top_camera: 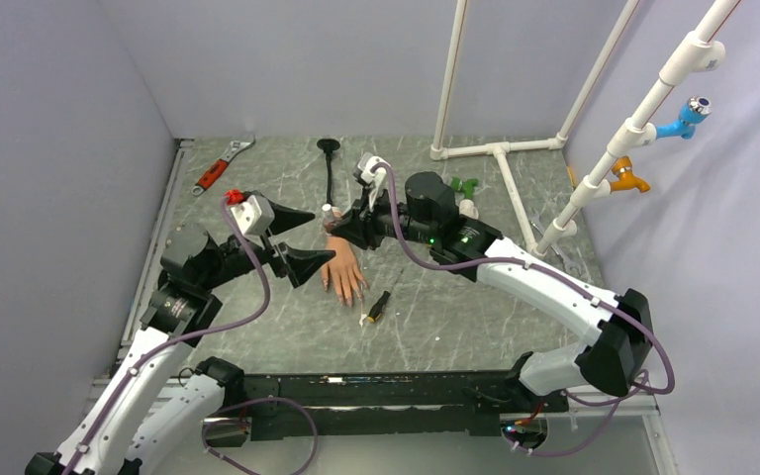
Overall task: Paint the nails
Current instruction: Unscrew the nail polish bottle.
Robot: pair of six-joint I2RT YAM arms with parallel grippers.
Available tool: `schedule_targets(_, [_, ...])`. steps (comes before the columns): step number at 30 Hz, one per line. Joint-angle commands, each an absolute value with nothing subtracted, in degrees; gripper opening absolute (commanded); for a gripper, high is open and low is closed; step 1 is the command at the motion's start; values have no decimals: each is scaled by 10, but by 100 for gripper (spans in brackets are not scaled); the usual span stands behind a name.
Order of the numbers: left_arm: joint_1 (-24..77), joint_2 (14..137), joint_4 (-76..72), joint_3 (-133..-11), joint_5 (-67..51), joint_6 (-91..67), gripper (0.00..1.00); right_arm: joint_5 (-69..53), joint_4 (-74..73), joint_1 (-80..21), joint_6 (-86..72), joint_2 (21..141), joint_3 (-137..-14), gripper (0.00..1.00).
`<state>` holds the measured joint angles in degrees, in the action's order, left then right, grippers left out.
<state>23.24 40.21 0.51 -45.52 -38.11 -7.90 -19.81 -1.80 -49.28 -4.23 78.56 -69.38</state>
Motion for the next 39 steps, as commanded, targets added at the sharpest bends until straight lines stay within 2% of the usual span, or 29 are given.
schedule_targets(1, [227,385,18,-475,-393,-48,92,-187,-21,-491,-23,740,-694,0])
schedule_targets(8, [220,374,6,-472,-456,-31,84,-307,-26,-481,9,697,-675,0])
schedule_targets(12, [217,371,-62,-460,-570,-46,82,-407,-66,-481,41,699,-690,0])
schedule_targets(17, [214,402,-86,-475,-638,-73,76,-508,-62,-481,38,704,-696,0])
schedule_targets(25, [214,417,-111,-469,-642,-93,71,-538,-51,-480,34,714,-709,0])
schedule_targets(28, [214,422,-163,-455,-635,-132,68,-540,-51,-481,37,721,-712,0])
schedule_targets(39, [214,432,-237,-434,-662,-190,49,-552,-12,-480,12,737,-714,0])
